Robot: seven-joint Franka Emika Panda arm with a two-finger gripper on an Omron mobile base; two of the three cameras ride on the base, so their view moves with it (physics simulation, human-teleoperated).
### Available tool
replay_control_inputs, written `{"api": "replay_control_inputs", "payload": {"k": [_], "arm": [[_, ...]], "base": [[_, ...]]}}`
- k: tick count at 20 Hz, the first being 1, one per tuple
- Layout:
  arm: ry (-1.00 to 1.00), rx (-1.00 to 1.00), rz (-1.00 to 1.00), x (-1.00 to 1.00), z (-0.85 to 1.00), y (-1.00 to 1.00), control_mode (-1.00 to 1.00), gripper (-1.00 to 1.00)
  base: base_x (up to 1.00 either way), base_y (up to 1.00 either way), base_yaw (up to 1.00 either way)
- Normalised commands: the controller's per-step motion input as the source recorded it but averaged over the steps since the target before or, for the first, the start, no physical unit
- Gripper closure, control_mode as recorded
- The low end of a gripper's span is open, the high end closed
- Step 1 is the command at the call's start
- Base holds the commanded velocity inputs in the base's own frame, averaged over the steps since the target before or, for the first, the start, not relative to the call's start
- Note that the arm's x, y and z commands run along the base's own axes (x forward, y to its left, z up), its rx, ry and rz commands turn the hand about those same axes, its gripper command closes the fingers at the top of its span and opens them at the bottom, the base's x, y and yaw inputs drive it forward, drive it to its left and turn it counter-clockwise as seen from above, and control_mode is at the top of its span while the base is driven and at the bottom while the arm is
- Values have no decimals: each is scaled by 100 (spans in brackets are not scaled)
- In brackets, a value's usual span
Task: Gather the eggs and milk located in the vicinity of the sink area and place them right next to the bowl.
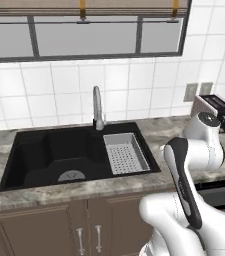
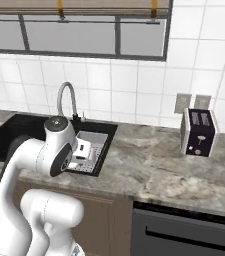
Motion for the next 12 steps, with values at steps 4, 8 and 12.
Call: {"api": "replay_control_inputs", "payload": {"k": [4,8,12], "arm": [[0,0,0,0,0,0,100,100],[0,0,0,0,0,0,100,100],[0,0,0,0,0,0,100,100]], "base": [[-7,79,0],[-2,77,0],[0,72,0]]}}
